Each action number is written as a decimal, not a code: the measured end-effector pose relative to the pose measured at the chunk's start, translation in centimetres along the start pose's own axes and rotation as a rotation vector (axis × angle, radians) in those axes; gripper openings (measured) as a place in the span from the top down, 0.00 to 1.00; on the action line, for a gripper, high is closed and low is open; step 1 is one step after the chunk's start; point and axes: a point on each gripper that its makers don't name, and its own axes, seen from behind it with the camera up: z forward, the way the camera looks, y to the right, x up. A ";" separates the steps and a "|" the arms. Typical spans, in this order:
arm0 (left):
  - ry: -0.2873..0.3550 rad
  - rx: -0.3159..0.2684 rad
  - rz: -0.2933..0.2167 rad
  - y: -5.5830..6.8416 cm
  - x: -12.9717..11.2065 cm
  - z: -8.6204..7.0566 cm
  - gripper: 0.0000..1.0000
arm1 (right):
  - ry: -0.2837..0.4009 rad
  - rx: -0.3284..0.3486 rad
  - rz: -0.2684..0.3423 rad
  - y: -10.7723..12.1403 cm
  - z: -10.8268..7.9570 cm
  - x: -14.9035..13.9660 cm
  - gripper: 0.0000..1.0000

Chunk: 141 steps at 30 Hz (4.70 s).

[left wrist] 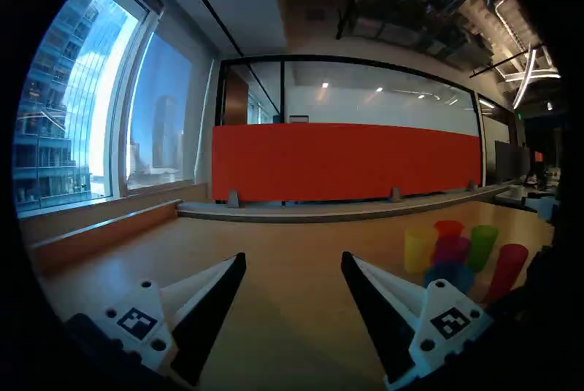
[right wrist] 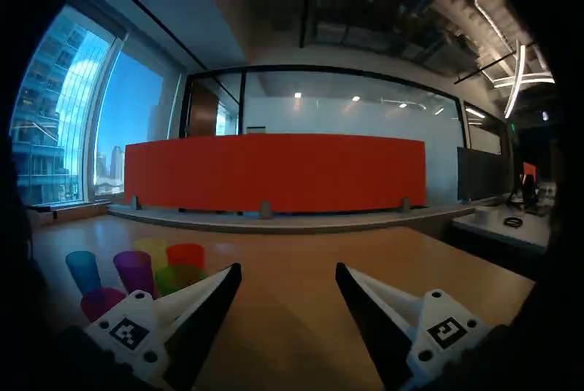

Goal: Pour water

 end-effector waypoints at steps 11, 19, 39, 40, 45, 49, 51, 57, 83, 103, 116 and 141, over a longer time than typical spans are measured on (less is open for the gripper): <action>-0.043 0.018 0.004 -0.7 0.0 0.5 0.03 | -0.018 0.023 0.017 -0.5 -0.2 1.6 0.00; -0.041 -0.002 -0.022 -0.5 3.3 0.9 0.03 | -0.016 0.049 -0.013 -0.8 0.1 5.8 0.00; -0.027 -0.102 -0.014 0.3 15.1 2.8 0.03 | -0.058 0.102 -0.007 -1.8 1.5 14.9 0.00; -0.029 -0.107 -0.014 0.4 15.5 2.9 0.03 | -0.057 0.105 -0.007 -1.9 1.6 15.4 0.00; -0.042 -0.134 -0.022 0.9 17.4 3.3 0.03 | -0.047 0.122 -0.011 -2.2 1.9 17.7 0.00; -0.040 -0.160 -0.027 1.5 19.1 3.6 0.03 | -0.045 0.129 -0.007 -2.1 2.1 18.9 0.00; -0.039 -0.172 -0.027 1.7 19.8 3.7 0.03 | -0.048 0.134 -0.004 -2.1 2.1 19.2 0.00; -0.036 -0.181 -0.028 1.5 21.3 4.0 0.03 | -0.060 0.149 -0.004 -2.3 2.1 19.7 0.00; -0.022 -0.476 -0.013 7.4 21.8 2.7 0.03 | -0.022 0.537 -0.029 -8.7 -0.7 21.5 0.00; -0.066 -0.621 0.017 9.8 20.5 0.4 0.03 | -0.090 0.665 -0.064 -11.3 -1.8 21.1 0.00; -0.080 -0.680 0.029 10.5 20.5 -0.4 0.03 | -0.124 0.698 -0.121 -12.1 -2.3 20.6 0.00; -0.185 -0.792 0.041 12.7 13.6 -0.8 0.03 | -0.228 0.759 -0.133 -12.5 -1.9 15.6 0.00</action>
